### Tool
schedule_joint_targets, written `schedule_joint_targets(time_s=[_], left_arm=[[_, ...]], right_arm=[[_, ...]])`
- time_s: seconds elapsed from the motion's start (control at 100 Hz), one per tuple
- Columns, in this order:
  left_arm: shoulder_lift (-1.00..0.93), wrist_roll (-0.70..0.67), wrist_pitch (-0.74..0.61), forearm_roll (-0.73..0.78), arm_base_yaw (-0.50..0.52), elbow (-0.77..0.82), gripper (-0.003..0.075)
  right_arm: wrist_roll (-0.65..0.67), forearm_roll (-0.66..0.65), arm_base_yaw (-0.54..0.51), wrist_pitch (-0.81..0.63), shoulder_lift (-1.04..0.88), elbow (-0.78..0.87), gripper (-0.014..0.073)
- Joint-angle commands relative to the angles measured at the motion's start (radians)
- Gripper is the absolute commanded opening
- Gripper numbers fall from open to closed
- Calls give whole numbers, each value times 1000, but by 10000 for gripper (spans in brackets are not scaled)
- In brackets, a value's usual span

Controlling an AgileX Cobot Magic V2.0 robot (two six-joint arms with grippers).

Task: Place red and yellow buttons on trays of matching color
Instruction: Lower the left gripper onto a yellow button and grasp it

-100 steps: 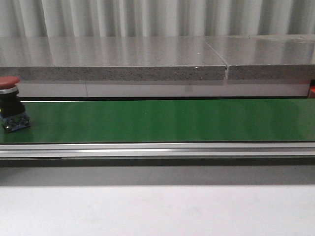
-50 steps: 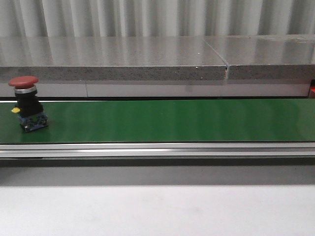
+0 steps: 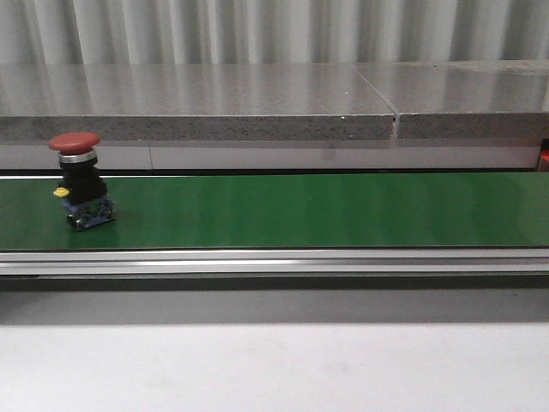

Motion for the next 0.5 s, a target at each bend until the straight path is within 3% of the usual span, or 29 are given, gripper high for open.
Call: schedule_joint_targets(time_s=[0.0, 0.28, 0.49], left_arm=[[-106, 9, -8, -5, 1, -32, 172], [-242, 33, -13, -5, -6, -32, 172], [-261, 57, 33, -5, -83, -54, 173]], right_arm=[[-13, 15, -2, -64, 11, -23, -67], [-13, 15, -2, -64, 11, -23, -67], [-13, 15, -2, -64, 11, -23, -67]])
